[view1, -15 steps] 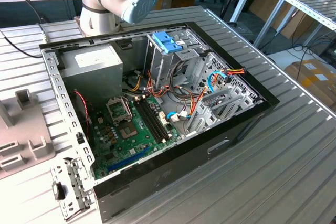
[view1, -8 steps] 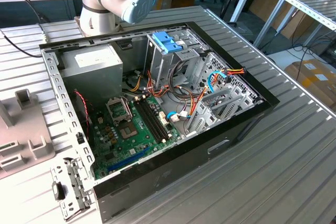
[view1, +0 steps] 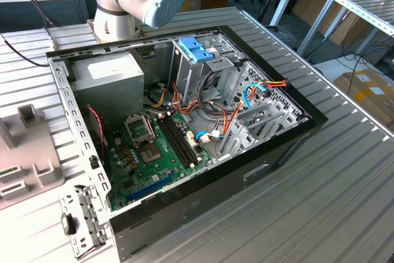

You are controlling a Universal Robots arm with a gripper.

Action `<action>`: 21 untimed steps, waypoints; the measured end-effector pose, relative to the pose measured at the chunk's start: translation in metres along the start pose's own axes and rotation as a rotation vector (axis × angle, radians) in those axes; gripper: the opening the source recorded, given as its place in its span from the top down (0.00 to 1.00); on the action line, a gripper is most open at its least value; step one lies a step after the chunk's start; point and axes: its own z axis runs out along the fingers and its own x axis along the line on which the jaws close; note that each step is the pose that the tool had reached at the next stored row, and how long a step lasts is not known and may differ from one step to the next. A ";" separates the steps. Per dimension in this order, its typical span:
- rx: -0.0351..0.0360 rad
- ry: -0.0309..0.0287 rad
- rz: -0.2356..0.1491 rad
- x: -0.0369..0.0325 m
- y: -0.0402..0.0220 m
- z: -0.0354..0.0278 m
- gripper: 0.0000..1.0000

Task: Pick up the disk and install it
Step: 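Pick up the disk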

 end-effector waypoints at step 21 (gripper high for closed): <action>0.0002 -0.0084 0.000 -0.0012 0.0008 -0.0178 0.63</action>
